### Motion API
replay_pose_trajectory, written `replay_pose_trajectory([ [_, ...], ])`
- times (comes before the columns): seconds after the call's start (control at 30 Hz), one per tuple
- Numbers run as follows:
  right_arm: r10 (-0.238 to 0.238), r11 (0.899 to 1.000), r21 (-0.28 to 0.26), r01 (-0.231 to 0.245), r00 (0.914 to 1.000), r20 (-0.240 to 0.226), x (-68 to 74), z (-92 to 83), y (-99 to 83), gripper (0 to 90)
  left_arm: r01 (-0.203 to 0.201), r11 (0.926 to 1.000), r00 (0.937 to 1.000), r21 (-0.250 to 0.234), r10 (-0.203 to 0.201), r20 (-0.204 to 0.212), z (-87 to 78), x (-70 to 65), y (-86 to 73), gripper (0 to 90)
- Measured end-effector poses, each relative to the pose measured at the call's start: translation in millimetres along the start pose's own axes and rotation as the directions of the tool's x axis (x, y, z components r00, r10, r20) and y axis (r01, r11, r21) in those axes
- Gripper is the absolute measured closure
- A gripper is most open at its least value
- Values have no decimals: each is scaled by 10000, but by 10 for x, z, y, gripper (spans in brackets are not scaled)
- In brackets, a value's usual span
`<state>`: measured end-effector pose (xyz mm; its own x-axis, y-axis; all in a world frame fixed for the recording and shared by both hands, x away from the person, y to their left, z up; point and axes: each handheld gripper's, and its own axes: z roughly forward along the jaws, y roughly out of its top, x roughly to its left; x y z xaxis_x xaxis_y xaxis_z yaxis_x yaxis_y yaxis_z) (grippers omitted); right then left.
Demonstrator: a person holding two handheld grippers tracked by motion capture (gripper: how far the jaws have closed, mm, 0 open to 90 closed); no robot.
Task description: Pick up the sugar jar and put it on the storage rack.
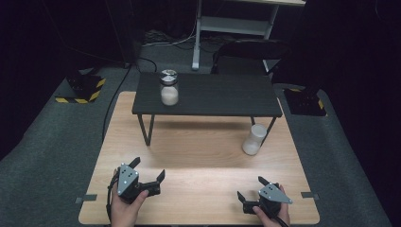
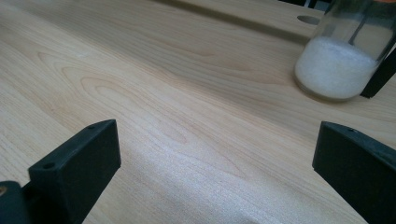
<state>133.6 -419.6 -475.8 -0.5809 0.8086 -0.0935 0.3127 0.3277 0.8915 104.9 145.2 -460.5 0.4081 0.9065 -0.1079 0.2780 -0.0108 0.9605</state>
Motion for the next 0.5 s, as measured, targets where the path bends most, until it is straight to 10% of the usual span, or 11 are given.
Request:
replay_pose_trajectory([
  [0.5, -146, 9999, 24, 145, 9999, 89, 29, 3, 5, 5, -319, 9883, 9992, 1494, 282, 271, 62, 15, -261, 2],
])
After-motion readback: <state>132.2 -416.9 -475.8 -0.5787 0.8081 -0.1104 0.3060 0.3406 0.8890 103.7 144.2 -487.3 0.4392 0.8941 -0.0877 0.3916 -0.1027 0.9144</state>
